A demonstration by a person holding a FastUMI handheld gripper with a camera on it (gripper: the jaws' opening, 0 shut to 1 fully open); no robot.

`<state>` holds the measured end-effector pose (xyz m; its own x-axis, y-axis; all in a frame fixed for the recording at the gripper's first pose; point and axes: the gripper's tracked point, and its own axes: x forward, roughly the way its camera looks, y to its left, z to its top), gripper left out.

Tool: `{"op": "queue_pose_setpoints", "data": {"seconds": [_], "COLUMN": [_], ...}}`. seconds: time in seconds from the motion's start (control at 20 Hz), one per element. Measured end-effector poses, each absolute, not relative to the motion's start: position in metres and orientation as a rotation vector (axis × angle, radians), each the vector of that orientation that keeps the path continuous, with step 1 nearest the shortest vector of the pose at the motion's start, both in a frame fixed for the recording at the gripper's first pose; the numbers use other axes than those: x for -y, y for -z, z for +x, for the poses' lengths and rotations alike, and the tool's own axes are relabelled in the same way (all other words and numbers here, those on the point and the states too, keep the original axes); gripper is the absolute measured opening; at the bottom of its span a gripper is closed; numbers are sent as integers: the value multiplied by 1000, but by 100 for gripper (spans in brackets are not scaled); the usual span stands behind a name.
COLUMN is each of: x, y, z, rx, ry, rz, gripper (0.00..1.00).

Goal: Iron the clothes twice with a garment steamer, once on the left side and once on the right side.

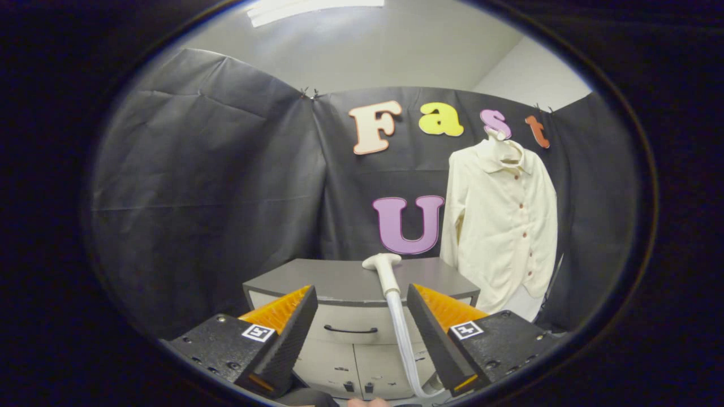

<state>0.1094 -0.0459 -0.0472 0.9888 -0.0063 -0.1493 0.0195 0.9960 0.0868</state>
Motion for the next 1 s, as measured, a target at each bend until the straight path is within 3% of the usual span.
{"op": "queue_pose_setpoints", "data": {"seconds": [1.0], "x": [80], "y": [138], "z": [272], "rx": [-402], "ry": [28], "rz": [159], "gripper": [95]}}
